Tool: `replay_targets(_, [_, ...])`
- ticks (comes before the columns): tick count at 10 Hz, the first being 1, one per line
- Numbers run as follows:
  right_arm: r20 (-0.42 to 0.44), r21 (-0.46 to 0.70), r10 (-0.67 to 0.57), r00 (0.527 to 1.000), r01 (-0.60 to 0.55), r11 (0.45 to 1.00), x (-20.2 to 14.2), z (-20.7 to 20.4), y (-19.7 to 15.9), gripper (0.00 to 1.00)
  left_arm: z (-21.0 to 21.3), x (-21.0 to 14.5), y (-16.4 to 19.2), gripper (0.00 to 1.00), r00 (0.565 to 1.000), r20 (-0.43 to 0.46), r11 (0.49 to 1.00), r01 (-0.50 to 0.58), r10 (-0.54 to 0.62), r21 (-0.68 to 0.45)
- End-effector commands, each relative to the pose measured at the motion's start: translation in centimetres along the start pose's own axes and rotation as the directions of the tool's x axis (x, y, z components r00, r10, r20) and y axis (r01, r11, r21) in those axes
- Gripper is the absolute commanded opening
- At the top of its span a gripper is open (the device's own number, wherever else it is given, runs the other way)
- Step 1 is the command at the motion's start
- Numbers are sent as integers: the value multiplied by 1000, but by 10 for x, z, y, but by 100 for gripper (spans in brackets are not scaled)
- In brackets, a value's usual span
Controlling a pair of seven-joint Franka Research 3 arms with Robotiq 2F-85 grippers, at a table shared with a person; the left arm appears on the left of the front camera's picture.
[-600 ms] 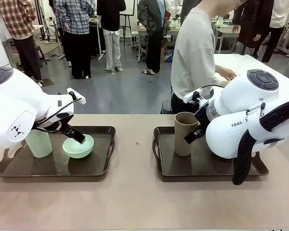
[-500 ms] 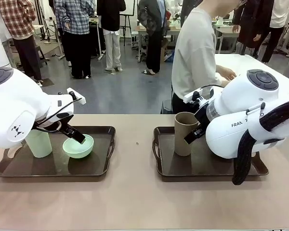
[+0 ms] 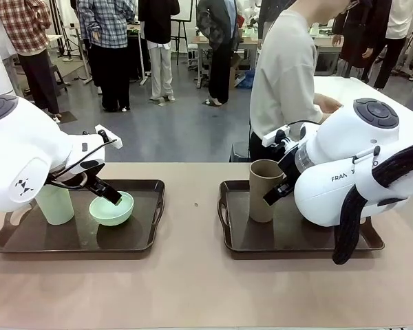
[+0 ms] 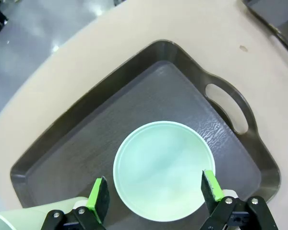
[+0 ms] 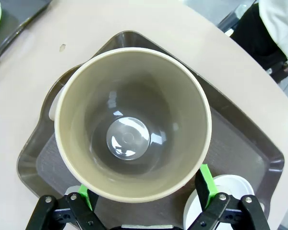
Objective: Set up a tray with a mat and arrange the tableware.
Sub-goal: Pick up the Picnic Bowl and Reusable plastic cup from the Handle tray in front of the human's position and hold them in the air.
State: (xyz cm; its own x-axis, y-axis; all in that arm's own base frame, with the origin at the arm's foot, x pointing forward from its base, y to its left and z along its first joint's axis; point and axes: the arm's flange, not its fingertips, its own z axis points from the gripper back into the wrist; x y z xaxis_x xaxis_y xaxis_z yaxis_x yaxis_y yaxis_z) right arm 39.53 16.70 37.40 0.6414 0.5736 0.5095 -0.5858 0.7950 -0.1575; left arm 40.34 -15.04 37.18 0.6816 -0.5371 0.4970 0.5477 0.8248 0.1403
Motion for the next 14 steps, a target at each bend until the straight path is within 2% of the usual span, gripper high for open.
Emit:
replay_targets(1, [0, 0, -1, 1000, 1, 1000, 0, 0, 0, 100, 0, 0, 0, 100, 1000, 0, 1000, 0, 0, 0])
replay_targets(7, [0, 0, 0, 1000, 0, 1000, 0, 0, 0, 100, 0, 0, 0, 100, 1000, 0, 1000, 0, 0, 0])
replay_targets(8, [-10, -24, -14, 1000, 13, 1000, -4, 14, 9, 100, 17, -10, -5, 100, 998, -28, 999, 49, -50, -21])
replay_targets(10, [-44, -43, -98, 994, 96, 994, -22, 54, 28, 100, 52, -29, -15, 100, 999, -25, 999, 30, -31, -43])
replay_targets(11, [-68, -63, -173, 983, 169, 984, -42, 81, 38, 100, 73, -40, -25, 100, 999, -19, 999, 34, -34, -41])
replay_targets(13, [-95, -110, -267, 959, 257, 960, -75, 120, 55, 100, 106, -59, -41, 100, 994, -109, 998, -3, -4, -62])
replay_targets(14, [-166, -129, -340, 926, 322, 938, -97, 130, 65, 100, 123, -71, -49, 100, 979, -202, 994, -48, 27, -103])
